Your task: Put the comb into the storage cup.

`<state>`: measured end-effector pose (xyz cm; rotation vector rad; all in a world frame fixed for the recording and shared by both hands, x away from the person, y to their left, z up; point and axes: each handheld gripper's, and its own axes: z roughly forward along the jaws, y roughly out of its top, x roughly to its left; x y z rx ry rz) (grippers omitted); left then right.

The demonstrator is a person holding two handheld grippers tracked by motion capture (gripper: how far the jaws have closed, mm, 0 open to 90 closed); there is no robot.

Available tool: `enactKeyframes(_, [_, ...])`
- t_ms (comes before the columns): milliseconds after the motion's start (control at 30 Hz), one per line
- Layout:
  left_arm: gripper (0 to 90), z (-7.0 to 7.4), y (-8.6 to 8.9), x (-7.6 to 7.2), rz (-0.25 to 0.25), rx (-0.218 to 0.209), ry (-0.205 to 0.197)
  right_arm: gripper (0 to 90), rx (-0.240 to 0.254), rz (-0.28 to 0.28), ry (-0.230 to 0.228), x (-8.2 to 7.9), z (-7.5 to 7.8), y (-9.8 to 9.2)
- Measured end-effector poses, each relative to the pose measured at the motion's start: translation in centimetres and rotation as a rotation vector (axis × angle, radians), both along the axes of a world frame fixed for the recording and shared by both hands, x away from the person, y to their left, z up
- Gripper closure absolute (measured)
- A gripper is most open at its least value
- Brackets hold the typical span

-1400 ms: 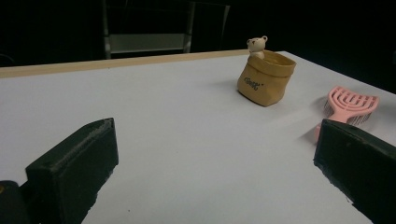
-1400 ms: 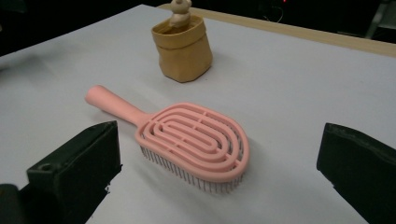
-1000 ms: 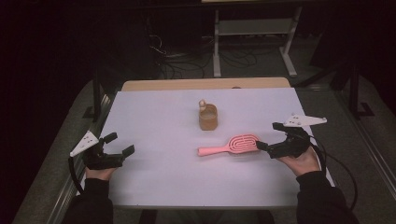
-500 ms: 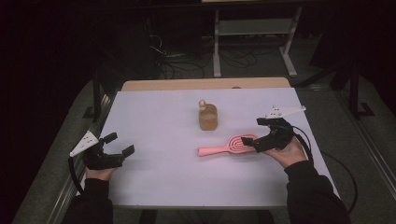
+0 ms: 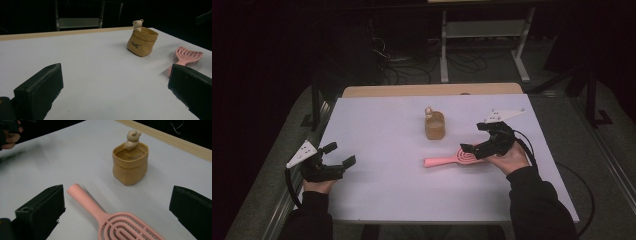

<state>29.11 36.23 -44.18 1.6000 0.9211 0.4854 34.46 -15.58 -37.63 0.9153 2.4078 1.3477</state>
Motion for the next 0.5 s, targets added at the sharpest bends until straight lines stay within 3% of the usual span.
enactKeyframes(267, [0.0,0.0,0.0,0.0,-0.002,0.0,0.0,1.1,-0.027,0.021,0.025,0.6,-0.5,1.3])
enactKeyframes(500, [0.0,0.0,0.0,0.0,-0.004,0.0,0.0,5.5,-0.022,0.035,0.037,1.2,-0.7,2.4])
